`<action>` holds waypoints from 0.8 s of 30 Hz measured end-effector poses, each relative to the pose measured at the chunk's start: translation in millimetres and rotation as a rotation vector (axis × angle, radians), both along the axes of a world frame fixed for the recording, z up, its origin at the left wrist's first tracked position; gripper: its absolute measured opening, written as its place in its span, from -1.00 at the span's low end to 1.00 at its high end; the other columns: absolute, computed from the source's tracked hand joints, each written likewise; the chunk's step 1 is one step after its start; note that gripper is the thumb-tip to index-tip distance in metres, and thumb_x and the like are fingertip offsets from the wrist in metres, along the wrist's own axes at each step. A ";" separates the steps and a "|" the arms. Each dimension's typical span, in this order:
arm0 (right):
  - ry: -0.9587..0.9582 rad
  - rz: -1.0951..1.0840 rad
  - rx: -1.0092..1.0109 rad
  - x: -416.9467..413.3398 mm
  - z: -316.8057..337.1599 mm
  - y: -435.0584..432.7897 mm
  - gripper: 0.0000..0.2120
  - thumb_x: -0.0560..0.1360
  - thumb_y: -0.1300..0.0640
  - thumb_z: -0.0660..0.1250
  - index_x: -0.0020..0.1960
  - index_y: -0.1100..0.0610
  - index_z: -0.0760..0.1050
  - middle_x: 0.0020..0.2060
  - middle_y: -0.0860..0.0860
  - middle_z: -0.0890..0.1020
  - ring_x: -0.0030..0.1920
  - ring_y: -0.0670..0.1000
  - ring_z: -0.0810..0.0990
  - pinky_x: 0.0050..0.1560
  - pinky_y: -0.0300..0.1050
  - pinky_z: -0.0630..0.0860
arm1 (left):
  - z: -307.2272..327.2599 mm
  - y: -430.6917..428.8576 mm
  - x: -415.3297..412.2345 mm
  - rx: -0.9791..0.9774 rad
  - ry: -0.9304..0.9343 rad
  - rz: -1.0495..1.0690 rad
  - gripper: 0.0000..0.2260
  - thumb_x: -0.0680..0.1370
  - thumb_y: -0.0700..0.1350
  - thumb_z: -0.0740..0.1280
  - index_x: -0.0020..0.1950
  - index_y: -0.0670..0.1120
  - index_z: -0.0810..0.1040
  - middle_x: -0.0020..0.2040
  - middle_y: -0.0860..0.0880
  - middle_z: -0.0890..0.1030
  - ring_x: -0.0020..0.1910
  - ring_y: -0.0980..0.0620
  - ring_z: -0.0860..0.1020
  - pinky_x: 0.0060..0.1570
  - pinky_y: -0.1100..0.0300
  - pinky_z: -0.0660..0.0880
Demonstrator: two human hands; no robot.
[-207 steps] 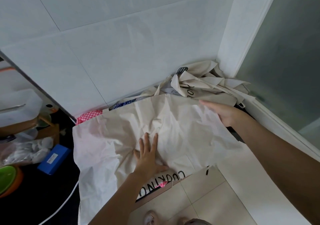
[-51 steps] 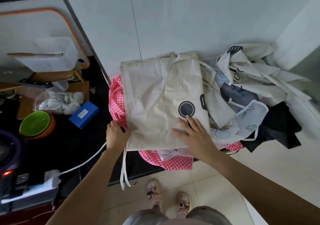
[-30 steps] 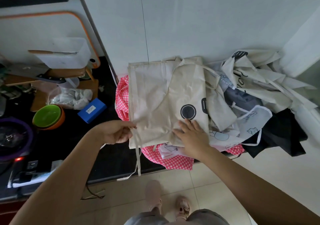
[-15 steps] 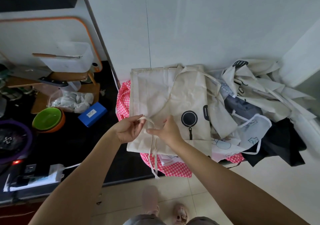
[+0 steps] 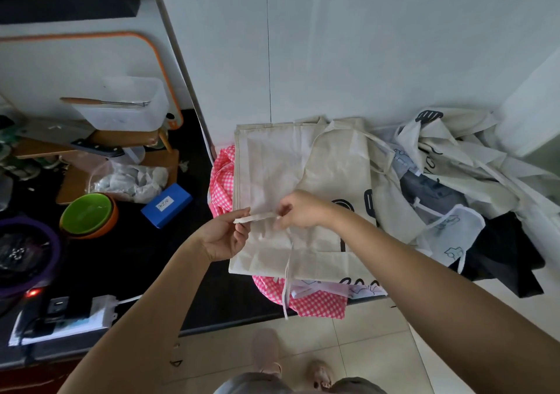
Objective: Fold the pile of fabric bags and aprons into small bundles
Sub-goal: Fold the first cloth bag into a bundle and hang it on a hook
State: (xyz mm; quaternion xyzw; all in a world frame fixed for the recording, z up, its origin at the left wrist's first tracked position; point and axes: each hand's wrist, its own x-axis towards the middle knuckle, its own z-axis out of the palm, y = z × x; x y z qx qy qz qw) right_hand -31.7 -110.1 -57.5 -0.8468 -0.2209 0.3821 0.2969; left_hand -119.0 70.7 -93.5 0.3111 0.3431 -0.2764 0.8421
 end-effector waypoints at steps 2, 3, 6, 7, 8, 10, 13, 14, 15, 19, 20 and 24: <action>-0.047 -0.096 0.057 9.5 7.2 -9.2 -0.85 0.37 0.25 0.47 -0.22 0.10 0.50 -0.38 -0.03 0.55 -0.42 -0.11 0.49 -0.33 -0.24 0.43 | -5.4 1.3 -2.3 -0.018 -0.026 0.079 -0.89 0.44 -0.08 0.37 -0.20 -0.12 0.57 -0.38 0.06 0.49 -0.54 0.22 0.44 -0.58 0.42 0.40; -0.048 -0.145 0.094 13.3 11.2 -13.9 -0.84 0.36 0.29 0.44 -0.24 0.11 0.50 -0.41 -0.02 0.55 -0.44 -0.11 0.49 -0.32 -0.24 0.43 | -7.9 1.7 -4.0 -0.020 -0.035 0.109 -0.88 0.44 -0.09 0.36 -0.18 -0.13 0.59 -0.35 0.05 0.51 -0.52 0.22 0.44 -0.58 0.42 0.40; 0.023 -0.294 0.239 19.1 17.2 -25.2 -0.82 0.35 0.40 0.37 -0.27 0.15 0.47 -0.41 0.02 0.54 -0.41 -0.07 0.48 -0.30 -0.27 0.39 | -14.6 0.2 -8.6 0.023 -0.026 0.117 -0.86 0.46 -0.11 0.37 -0.05 -0.15 0.57 -0.24 -0.02 0.56 -0.47 0.19 0.47 -0.56 0.41 0.42; 0.017 -0.326 0.271 19.7 17.6 -27.0 -0.81 0.34 0.41 0.36 -0.26 0.15 0.47 -0.39 0.03 0.53 -0.37 -0.05 0.47 -0.27 -0.25 0.37 | -16.6 -0.3 -9.5 0.062 -0.027 0.091 -0.86 0.47 -0.12 0.37 -0.02 -0.16 0.57 -0.21 -0.03 0.57 -0.46 0.18 0.49 -0.54 0.40 0.44; -0.006 -0.352 0.303 19.7 16.4 -28.2 -0.80 0.33 0.42 0.36 -0.26 0.14 0.47 -0.36 0.03 0.53 -0.33 -0.03 0.47 -0.25 -0.23 0.35 | -17.1 -1.2 -10.0 0.117 -0.027 0.051 -0.86 0.49 -0.13 0.38 -0.01 -0.17 0.57 -0.21 -0.04 0.59 -0.45 0.17 0.51 -0.53 0.39 0.45; -0.087 -0.395 0.377 19.0 12.3 -30.6 -0.74 0.34 0.41 0.40 -0.28 0.07 0.47 -0.34 -0.02 0.53 -0.34 -0.10 0.47 -0.27 -0.30 0.35 | -15.4 -2.9 -9.7 0.273 -0.003 -0.039 -0.87 0.53 -0.12 0.37 -0.03 -0.18 0.57 -0.27 -0.04 0.60 -0.48 0.16 0.51 -0.56 0.38 0.43; -0.173 -0.379 0.427 15.4 2.3 -36.4 -0.69 0.36 0.41 0.43 -0.25 0.01 0.49 -0.34 -0.09 0.55 -0.40 -0.26 0.49 -0.27 -0.43 0.37 | -5.0 -9.4 -9.1 0.740 0.051 -0.162 -0.81 0.56 -0.13 0.30 -0.23 -0.15 0.52 -0.45 -0.01 0.52 -0.57 0.16 0.38 -0.60 0.36 0.28; -0.202 -0.368 0.416 13.4 -2.4 -40.9 -0.70 0.36 0.41 0.43 -0.23 0.02 0.50 -0.34 -0.10 0.56 -0.40 -0.27 0.50 -0.26 -0.44 0.37 | -1.3 -13.5 -9.0 0.925 0.028 -0.176 -0.76 0.55 -0.15 0.28 -0.32 -0.13 0.49 -0.48 0.01 0.48 -0.57 0.14 0.34 -0.57 0.32 0.27; -0.225 -0.355 0.400 11.1 -7.1 -46.2 -0.73 0.37 0.40 0.43 -0.21 0.04 0.51 -0.34 -0.11 0.56 -0.40 -0.28 0.50 -0.26 -0.45 0.36 | 1.6 -17.9 -9.4 1.088 -0.057 -0.165 -0.71 0.54 -0.17 0.27 -0.40 -0.12 0.45 -0.52 0.03 0.42 -0.56 0.12 0.31 -0.52 0.27 0.26; -0.296 -0.318 0.322 -1.2 -30.3 -73.5 -0.72 0.44 0.38 0.39 -0.20 0.01 0.48 -0.31 -0.11 0.56 -0.32 -0.19 0.55 -0.24 -0.40 0.39 | 6.9 -43.1 -17.9 1.571 -0.834 -0.237 -0.81 0.50 -0.14 0.34 -0.31 -0.09 0.48 -0.43 0.11 0.44 -0.46 0.16 0.37 -0.41 0.31 0.32; -0.312 -0.311 0.299 -4.2 -35.6 -79.6 -0.70 0.44 0.37 0.39 -0.20 -0.03 0.47 -0.28 -0.08 0.57 -0.26 -0.08 0.60 -0.21 -0.33 0.45 | 4.4 -47.2 -17.6 1.632 -1.025 -0.291 -0.92 0.48 -0.08 0.36 -0.16 -0.08 0.54 -0.28 0.12 0.52 -0.32 0.19 0.46 -0.26 0.39 0.39; -0.395 -0.218 0.212 -15.3 -47.8 -96.9 -0.78 0.48 0.37 0.34 -0.05 0.06 0.58 -0.13 0.01 0.62 -0.12 -0.01 0.62 -0.07 -0.21 0.52 | -29.8 -65.1 -6.7 1.690 -1.283 -0.919 -0.20 0.44 0.26 0.31 0.56 0.05 0.05 0.57 0.04 0.05 0.55 0.05 -0.07 0.48 0.02 -0.24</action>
